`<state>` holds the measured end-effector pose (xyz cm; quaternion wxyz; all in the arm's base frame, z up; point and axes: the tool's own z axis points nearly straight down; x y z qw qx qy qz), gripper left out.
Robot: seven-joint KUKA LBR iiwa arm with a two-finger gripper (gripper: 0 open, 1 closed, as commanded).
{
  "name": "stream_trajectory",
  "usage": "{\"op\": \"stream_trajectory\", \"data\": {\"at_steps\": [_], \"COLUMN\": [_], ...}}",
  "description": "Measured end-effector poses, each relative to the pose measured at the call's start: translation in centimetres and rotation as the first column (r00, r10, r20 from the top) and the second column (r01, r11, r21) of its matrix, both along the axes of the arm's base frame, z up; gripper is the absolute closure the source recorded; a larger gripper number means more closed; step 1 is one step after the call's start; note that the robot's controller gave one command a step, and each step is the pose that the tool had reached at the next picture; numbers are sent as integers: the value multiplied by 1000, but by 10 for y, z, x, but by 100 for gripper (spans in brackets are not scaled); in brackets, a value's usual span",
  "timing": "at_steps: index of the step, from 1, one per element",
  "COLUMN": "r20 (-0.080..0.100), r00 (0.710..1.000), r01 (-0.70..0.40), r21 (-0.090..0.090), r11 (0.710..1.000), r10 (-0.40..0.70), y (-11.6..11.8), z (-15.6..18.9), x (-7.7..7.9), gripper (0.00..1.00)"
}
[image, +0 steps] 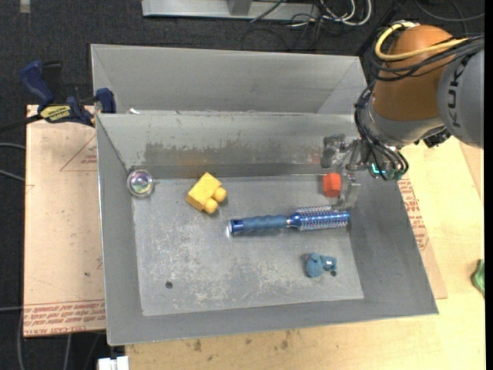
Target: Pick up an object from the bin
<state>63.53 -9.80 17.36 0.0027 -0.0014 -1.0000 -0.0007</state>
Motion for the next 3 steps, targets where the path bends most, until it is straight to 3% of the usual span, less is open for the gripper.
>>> {"op": "stream_trajectory", "data": {"at_steps": [1,2,3], "r20": [1,6,17], "r00": [978,977,980], "r01": [-210,-211,-197], "r21": [2,-1,-4], "r11": [978,977,980], "r10": [210,211,197], "y": [30,30,60], "z": [-107,-104,31], "x": [-42,-40,-16], "gripper": [0,100,100]}}
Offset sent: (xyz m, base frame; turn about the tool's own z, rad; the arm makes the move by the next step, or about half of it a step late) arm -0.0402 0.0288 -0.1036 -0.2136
